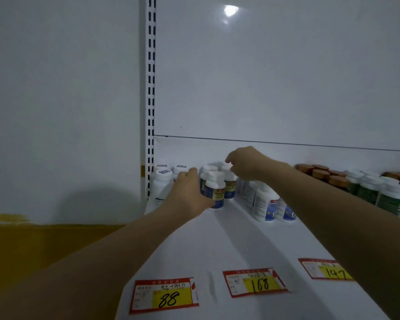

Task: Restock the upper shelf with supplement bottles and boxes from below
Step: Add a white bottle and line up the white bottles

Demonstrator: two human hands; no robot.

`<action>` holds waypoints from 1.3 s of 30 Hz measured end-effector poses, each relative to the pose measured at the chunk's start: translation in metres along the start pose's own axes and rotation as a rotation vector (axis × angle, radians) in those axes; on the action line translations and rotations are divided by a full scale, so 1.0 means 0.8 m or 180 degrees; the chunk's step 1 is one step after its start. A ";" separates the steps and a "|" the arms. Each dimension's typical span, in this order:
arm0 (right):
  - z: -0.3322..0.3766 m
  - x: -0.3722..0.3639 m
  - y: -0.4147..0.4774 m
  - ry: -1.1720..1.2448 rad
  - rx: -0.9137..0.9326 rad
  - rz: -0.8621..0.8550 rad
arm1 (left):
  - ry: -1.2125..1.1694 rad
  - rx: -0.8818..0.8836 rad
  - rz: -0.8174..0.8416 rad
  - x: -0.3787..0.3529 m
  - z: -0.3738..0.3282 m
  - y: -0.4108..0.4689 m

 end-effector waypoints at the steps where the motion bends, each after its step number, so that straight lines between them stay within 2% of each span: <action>1: -0.004 -0.008 0.000 0.0027 -0.0022 0.0058 | -0.0115 0.0145 0.0248 -0.018 0.003 0.005; 4: -0.010 -0.017 0.006 0.0088 -0.0069 0.0107 | -0.0259 0.0280 0.0600 -0.054 0.010 0.014; 8: -0.011 -0.028 0.025 -0.0049 -0.0049 0.0221 | -0.0581 0.0418 0.0646 -0.070 0.023 0.029; 11: -0.010 -0.044 0.037 -0.0216 -0.0058 0.0338 | -0.0684 0.0271 0.0668 -0.084 0.030 0.043; 18: -0.020 -0.040 0.042 -0.0004 -0.0001 0.0079 | -0.0721 0.0159 0.0677 -0.085 0.036 0.048; 25: -0.015 -0.043 0.036 0.0071 -0.0024 0.0208 | -0.0763 0.0040 0.0809 -0.089 0.034 0.052; 29: -0.013 -0.045 0.032 -0.0135 -0.0057 0.0333 | -0.0819 0.0031 0.0886 -0.091 0.037 0.054; 32: -0.017 -0.032 0.032 -0.0177 -0.0054 0.0160 | -0.1085 0.0113 0.0909 -0.089 0.034 0.051; 35: -0.039 -0.004 0.022 -0.0143 -0.0134 -0.0107 | -0.0840 0.0360 0.0725 -0.073 0.033 0.039; 37: -0.064 0.019 0.009 -0.0154 -0.0183 -0.0265 | -0.0374 0.0517 0.0410 -0.056 0.033 0.030; 39: -0.094 0.035 -0.008 -0.0211 -0.0218 -0.0279 | -0.0205 0.0429 0.0019 -0.039 0.012 0.018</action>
Point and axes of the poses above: each hand's wrist, its own y-axis towards the middle knuckle, its own x-axis out of the back of the hand, z = x × y, the point moved 10 cm from there along y, towards the middle knuckle
